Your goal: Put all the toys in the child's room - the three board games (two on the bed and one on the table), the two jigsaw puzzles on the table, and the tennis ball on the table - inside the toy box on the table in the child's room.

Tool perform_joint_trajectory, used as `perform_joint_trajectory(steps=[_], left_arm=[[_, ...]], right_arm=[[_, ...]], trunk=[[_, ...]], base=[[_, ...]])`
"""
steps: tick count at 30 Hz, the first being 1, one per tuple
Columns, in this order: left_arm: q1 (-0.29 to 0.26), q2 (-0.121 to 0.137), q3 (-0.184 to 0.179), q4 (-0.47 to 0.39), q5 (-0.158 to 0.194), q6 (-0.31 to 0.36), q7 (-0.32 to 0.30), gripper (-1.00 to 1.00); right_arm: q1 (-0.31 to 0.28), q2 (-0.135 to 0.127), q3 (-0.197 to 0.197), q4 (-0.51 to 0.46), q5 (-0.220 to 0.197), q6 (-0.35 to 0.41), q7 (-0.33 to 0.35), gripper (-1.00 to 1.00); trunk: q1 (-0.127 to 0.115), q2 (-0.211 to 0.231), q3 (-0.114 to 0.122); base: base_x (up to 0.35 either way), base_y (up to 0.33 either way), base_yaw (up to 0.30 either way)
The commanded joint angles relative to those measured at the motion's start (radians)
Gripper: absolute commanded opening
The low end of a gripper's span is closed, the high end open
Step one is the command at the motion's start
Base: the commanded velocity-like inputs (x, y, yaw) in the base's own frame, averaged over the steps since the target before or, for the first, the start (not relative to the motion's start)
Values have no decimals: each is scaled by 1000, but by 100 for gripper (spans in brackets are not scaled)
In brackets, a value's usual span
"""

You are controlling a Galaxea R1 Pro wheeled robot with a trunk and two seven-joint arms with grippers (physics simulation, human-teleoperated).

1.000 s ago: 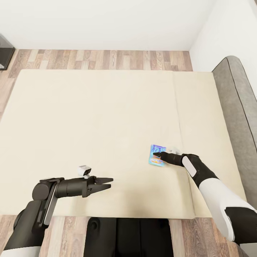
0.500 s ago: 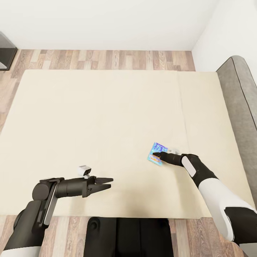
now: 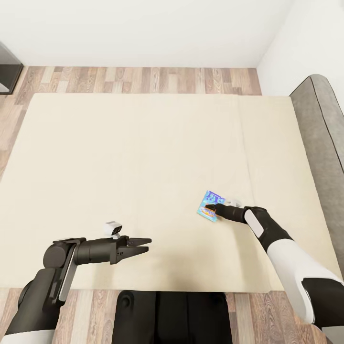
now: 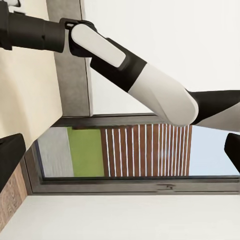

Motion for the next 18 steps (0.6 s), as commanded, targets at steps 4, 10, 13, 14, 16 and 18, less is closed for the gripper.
perform_joint_trajectory(steps=[4,10,13,14,16,18], left_arm=[[0,0,0,0,0,11,-4,100],[0,0,0,0,0,11,-4,100],[0,0,0,0,-1,11,-4,100],[0,0,0,0,-1,11,-4,100],[0,0,0,0,0,11,-4,100],[0,0,0,0,-1,11,-4,100]], right_arm=[[1,-2,3,-1,-3,2,0,100],[2,-4,3,-1,-3,2,0,100],[2,-6,3,-1,-4,2,1,100],[2,-7,3,-1,-4,2,1,100],[2,-8,3,-1,-4,2,1,100],[2,-9,3,-1,-4,2,2,100]], trunk=[[1,-2,-1],[1,-2,-1],[1,-2,-1],[1,-2,-1],[1,-2,-1],[1,-2,-1]], base=[[0,0,0],[0,0,0],[0,0,0],[0,0,0],[0,0,0],[0,0,0]])
